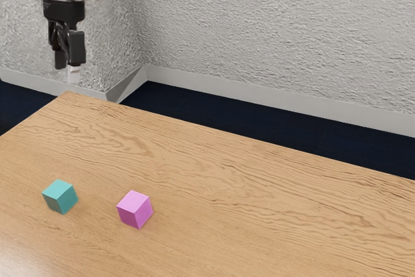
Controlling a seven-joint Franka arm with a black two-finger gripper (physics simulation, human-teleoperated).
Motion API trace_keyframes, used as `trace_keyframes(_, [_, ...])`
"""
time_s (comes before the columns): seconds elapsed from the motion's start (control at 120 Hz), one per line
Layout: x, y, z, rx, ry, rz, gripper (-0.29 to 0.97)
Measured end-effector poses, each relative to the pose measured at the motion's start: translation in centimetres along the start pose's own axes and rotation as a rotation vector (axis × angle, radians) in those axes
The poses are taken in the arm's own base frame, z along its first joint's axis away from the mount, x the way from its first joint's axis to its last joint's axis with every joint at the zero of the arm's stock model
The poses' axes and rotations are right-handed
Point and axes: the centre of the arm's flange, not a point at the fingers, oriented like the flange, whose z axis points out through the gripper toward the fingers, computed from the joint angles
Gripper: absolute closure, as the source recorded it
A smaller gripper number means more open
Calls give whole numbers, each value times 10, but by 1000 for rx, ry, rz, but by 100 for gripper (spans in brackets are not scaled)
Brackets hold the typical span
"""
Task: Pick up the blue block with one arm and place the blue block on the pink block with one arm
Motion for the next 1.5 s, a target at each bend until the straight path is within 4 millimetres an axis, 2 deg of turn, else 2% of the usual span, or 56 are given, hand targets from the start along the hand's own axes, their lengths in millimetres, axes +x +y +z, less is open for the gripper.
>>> trace_keyframes(0.142, [9,4,-8,33,75,108,0])
trace_keyframes(0.233, [-11,2,7,10,81,140,0])
trace_keyframes(0.283, [-25,-11,28,-10,58,129,0])
trace_keyframes(0.35, [-39,-19,77,-11,13,159,0])
trace_keyframes(0.4, [-46,-33,114,-5,6,190,0])
trace_keyframes(0.442, [-48,-45,138,11,21,235,0])
trace_keyframes(0.542, [-39,-70,161,64,60,364,0])
trace_keyframes(0.617, [-41,-91,171,93,81,441,0])
trace_keyframes(0.783, [-56,-131,244,132,139,603,0])
trace_keyframes(0.842, [-51,-144,260,155,156,660,0])
trace_keyframes(0.925, [-42,-155,272,193,167,746,0])
trace_keyframes(1.0, [-37,-159,281,220,172,818,0])
trace_keyframes(1.1, [-41,-162,296,232,179,882,0])
trace_keyframes(1.417, [-48,-143,345,230,243,1014,0])
trace_keyframes(1.5, [-51,-144,358,221,253,1025,0])
